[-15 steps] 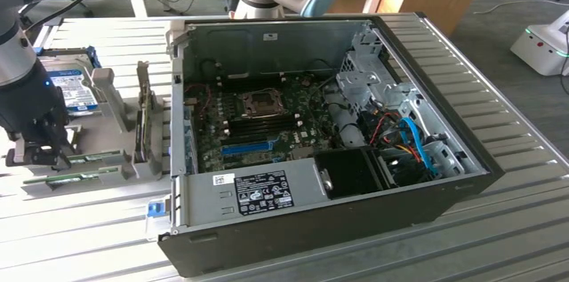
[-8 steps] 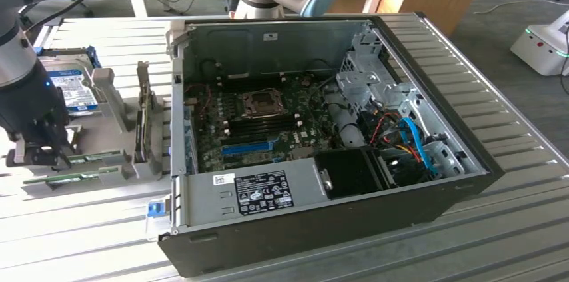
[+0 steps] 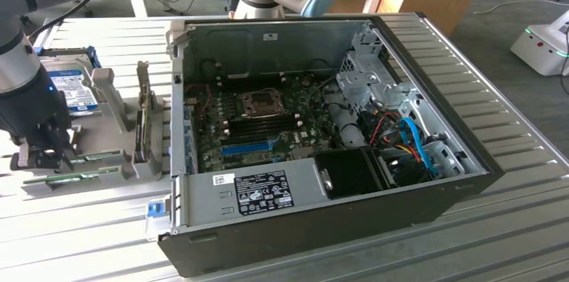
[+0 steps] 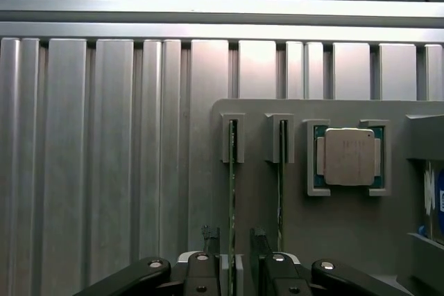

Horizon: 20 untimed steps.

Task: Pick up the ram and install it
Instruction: 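Pick up the ram and move it above insertion slot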

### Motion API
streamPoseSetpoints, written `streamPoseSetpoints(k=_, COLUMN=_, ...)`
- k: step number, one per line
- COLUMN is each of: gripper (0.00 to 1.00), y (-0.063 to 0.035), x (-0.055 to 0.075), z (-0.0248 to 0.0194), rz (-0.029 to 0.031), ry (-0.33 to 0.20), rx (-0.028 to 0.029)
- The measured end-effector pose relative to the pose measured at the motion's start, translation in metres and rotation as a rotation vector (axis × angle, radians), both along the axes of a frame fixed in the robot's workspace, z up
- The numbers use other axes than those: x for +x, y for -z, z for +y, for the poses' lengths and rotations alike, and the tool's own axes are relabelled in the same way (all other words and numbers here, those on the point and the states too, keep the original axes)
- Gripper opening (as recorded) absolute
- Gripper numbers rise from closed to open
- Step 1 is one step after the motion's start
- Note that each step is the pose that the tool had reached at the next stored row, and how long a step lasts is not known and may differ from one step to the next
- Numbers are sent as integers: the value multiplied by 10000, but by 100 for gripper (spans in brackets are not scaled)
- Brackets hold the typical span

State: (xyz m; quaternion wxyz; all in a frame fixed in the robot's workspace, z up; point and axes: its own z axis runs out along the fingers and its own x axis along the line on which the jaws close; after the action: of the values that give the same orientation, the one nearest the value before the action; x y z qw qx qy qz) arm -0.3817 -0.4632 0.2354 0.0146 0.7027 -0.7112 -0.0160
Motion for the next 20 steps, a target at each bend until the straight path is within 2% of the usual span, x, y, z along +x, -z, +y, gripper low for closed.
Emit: streamPoseSetpoints(k=20, gripper=31, y=195, x=0, z=0, rz=-1, ry=-1, rx=0)
